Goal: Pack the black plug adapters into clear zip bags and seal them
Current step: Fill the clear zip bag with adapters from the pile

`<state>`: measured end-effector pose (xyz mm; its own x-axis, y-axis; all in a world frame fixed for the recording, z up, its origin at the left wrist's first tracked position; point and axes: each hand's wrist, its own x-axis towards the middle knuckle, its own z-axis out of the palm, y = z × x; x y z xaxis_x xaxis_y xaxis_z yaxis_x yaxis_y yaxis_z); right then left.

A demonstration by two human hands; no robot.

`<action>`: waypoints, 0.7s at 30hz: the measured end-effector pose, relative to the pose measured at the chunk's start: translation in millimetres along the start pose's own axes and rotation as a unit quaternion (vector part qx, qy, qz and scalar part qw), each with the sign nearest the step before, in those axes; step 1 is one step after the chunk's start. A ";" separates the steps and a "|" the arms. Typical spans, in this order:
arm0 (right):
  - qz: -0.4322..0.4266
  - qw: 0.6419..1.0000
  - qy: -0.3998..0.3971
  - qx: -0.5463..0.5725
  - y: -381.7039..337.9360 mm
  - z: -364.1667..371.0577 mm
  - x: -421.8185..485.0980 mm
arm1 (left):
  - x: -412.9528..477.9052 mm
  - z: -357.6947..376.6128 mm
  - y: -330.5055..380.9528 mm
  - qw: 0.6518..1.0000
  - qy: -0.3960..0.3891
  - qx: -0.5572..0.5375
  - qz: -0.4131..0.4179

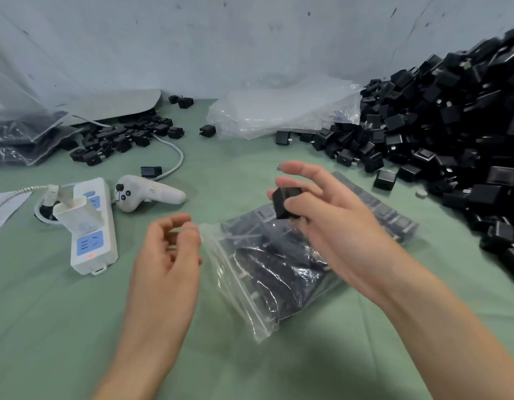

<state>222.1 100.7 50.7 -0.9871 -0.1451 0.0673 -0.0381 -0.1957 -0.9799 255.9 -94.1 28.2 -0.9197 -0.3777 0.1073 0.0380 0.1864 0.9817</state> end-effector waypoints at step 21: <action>-0.136 0.945 0.172 -0.244 13.0 -33.6 15.3 | -5.9 -22.1 -11.0 0.956 -0.274 -0.002 -0.102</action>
<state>201.3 128.5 32.7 -0.9194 0.1856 0.3468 -0.2825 0.3019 -0.9105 269.6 -114.1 20.2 -0.9747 0.1271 -0.1841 -0.1635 0.1566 0.9740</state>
